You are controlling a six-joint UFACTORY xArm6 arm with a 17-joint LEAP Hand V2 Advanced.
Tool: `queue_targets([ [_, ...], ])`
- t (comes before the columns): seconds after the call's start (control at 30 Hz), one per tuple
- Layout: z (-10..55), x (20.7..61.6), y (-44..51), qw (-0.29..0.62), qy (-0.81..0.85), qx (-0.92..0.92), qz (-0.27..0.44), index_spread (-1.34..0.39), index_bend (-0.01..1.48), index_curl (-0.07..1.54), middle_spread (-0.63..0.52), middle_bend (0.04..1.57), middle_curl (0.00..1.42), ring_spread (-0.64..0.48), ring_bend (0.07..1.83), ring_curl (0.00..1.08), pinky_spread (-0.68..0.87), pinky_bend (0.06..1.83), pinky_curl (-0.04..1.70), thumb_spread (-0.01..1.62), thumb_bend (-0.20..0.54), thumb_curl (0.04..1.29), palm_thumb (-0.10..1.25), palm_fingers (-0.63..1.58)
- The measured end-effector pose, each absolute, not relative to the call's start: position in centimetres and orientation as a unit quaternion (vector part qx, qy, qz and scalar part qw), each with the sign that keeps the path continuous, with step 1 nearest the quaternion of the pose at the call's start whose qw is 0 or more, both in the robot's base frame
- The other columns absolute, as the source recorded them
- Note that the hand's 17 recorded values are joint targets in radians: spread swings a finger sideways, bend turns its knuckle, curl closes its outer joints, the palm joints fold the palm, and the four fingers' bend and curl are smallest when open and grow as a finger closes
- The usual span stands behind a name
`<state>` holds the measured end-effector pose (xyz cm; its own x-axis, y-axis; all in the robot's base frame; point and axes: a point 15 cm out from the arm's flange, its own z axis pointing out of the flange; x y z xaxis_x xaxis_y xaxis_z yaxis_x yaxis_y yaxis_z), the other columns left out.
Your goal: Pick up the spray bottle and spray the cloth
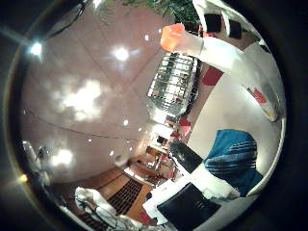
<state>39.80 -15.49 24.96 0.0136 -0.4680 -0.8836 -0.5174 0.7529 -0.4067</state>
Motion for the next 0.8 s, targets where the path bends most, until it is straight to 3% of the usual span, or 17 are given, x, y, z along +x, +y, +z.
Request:
queue_targets([
  [0.4,25.3,39.0,-16.5,0.62,0.704,-0.346,0.009,-0.15,0.17,0.39,0.06,0.4,0.43,0.09,0.59,0.37,0.46,0.47,0.45,1.04,-0.025,0.4,0.68,0.2],
  [0.57,25.6,39.1,-16.8,0.62,0.704,-0.346,0.008,-0.14,0.14,0.34,0.13,0.29,0.39,0.14,0.56,0.35,0.45,0.54,0.44,1.05,-0.024,0.39,0.68,0.09],
  [0.8,25.6,40.0,-17.5,0.619,0.707,-0.343,0.014,-0.13,0.15,0.29,0.18,0.28,0.37,0.19,0.55,0.32,0.44,0.56,0.39,1.04,-0.025,0.39,0.67,0.09],
])
